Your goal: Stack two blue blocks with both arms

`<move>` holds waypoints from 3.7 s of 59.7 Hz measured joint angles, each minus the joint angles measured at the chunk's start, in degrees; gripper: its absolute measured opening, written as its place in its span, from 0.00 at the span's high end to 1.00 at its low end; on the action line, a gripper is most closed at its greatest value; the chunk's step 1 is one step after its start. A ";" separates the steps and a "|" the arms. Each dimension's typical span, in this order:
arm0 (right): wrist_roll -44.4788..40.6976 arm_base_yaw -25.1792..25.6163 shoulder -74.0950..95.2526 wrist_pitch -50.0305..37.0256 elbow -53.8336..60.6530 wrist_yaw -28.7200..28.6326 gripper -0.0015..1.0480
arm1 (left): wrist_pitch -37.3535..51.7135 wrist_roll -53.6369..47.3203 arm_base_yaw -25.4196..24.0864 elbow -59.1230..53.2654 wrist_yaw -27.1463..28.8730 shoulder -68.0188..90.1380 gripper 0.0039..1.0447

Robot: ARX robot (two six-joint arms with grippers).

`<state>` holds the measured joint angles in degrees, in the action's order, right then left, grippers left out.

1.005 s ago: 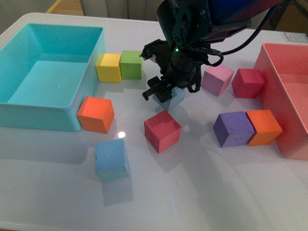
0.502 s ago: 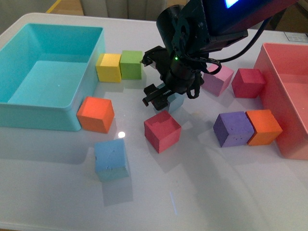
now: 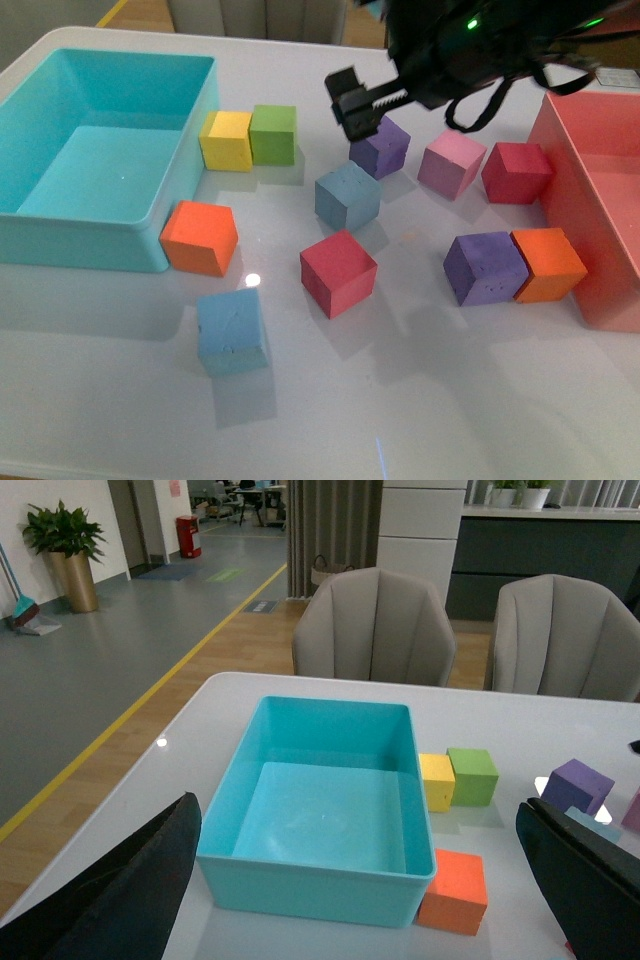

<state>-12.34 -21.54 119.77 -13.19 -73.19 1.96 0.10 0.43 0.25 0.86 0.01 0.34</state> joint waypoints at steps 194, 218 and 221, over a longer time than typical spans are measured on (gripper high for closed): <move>11.76 21.35 -119.51 13.14 72.30 -1.92 0.24 | -27.30 12.33 17.03 15.87 13.42 30.84 0.08; 11.80 21.35 -119.51 13.16 72.30 -1.90 0.09 | -3.21 22.01 33.81 26.93 14.93 78.42 0.08; 11.80 21.35 -119.51 13.16 72.30 -1.90 0.09 | -1.42 22.40 34.77 28.70 14.82 83.21 0.08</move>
<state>-0.54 -0.19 0.25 -0.03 -0.89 0.05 -1.32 22.83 35.03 29.56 14.83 83.55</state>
